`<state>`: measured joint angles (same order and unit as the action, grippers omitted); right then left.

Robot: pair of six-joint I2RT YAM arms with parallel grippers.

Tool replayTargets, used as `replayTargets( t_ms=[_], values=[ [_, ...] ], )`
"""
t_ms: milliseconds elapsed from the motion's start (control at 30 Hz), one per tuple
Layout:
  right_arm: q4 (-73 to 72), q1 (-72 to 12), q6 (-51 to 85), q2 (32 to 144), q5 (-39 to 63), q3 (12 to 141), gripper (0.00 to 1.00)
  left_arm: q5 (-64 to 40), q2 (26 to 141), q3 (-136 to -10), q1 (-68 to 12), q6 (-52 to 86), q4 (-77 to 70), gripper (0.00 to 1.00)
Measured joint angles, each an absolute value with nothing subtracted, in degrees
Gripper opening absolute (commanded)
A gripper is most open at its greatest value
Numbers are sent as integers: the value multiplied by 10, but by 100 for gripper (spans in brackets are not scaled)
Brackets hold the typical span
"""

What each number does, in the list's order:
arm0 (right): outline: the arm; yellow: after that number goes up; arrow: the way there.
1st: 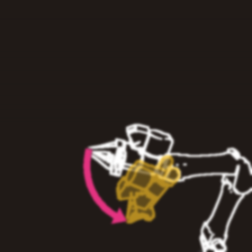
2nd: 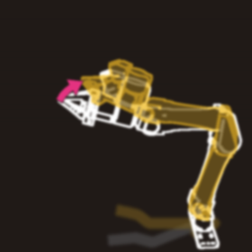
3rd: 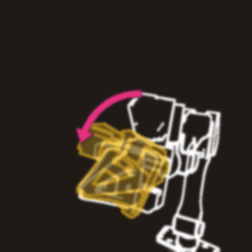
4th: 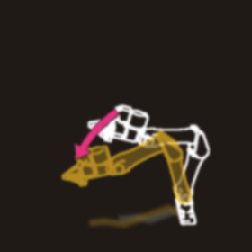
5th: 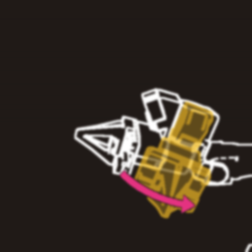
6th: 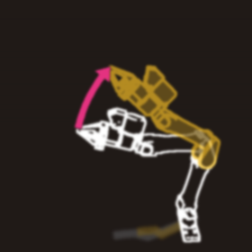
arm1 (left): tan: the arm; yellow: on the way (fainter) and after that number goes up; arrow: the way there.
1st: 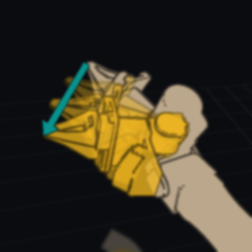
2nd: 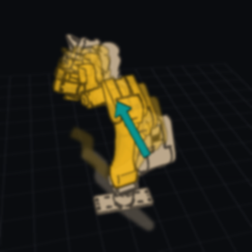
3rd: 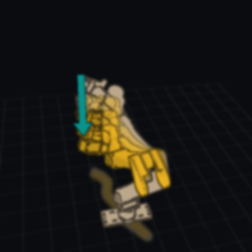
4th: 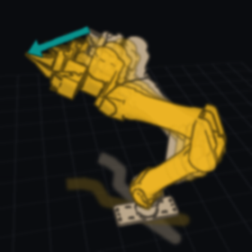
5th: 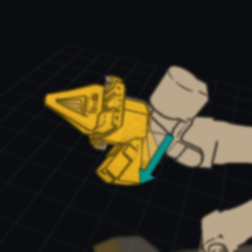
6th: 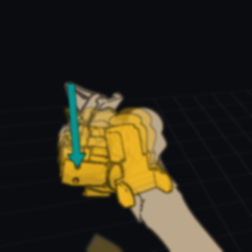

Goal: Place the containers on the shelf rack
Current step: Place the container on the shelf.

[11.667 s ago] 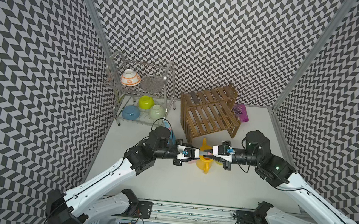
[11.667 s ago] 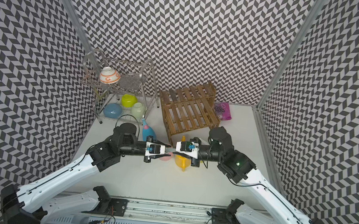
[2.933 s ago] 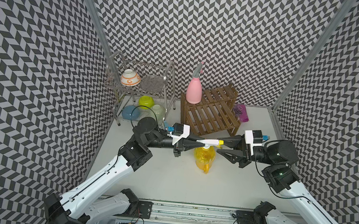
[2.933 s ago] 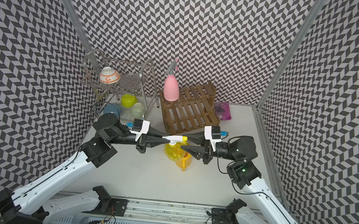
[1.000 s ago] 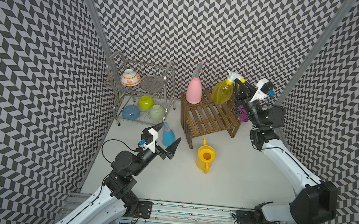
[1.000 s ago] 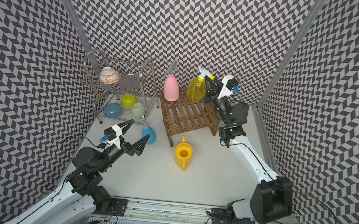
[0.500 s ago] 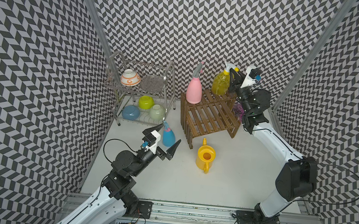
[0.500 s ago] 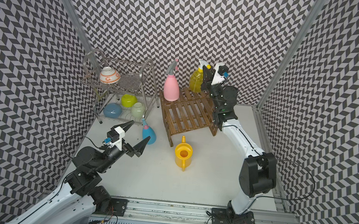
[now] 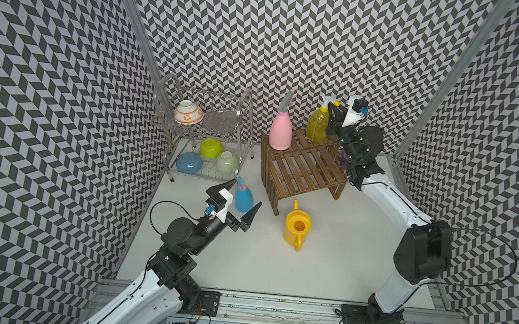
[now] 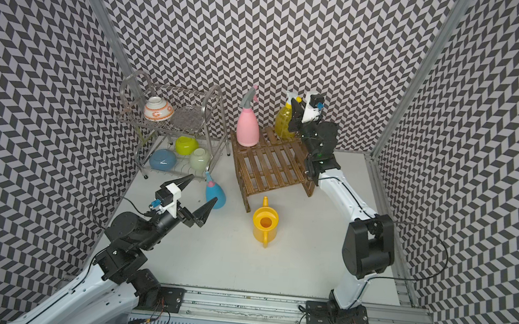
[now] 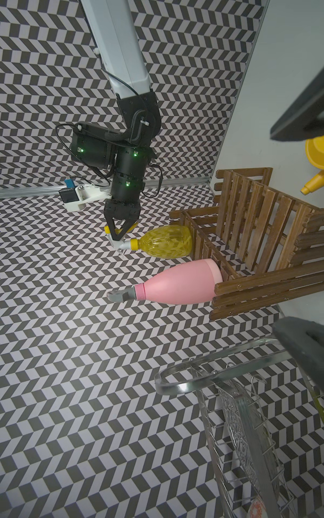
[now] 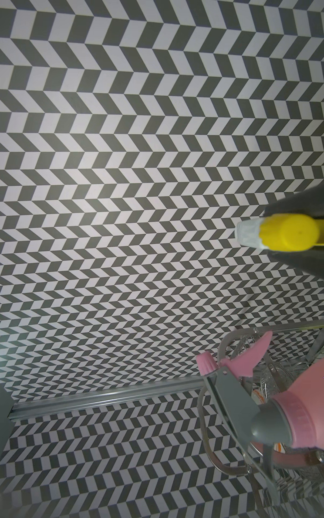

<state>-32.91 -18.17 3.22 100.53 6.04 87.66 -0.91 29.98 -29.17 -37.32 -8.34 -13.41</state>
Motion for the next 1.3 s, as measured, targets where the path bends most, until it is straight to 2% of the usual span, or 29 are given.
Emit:
replayTargets(
  t_ms=[900,1133,1300],
  values=[
    [-321,-181,25,989,46,853,59,-9,303,-292,-371,-83,-134,100],
    [-315,-181,26,903,46,781,68,-13,303,-292,-371,-83,-134,100],
    [-311,-178,34,764,53,666,71,-28,313,-306,-371,-79,-137,100]
  ],
)
